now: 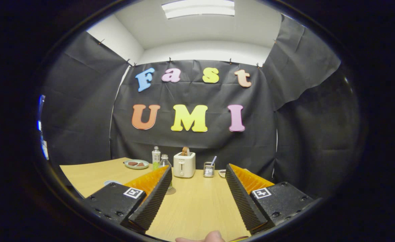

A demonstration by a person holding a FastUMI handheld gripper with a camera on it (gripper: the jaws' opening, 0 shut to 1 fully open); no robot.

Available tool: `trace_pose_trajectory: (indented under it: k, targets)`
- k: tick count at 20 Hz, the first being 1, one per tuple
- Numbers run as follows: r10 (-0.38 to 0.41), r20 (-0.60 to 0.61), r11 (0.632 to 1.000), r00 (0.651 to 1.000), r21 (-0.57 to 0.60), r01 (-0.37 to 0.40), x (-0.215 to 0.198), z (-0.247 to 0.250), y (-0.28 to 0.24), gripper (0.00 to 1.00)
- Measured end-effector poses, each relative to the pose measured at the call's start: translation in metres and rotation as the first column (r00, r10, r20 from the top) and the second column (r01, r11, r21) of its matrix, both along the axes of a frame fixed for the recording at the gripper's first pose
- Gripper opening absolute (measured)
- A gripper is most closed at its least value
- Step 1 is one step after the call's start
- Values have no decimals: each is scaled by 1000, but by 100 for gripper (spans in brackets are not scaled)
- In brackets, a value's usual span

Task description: Take the bottle from table, then pour the juice into the cup, finally place the bottle on the coaster

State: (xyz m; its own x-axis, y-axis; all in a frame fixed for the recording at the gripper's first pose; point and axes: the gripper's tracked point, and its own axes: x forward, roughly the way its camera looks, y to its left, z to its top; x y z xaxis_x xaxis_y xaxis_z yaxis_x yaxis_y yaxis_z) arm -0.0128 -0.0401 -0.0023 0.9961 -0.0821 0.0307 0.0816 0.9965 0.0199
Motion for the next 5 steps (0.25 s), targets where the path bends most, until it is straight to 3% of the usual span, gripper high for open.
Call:
trace_pose_trajectory:
  k: [5]
  targets:
    - [-9, -19, 1000, 1000, -11, 8, 7, 2, -1, 100]
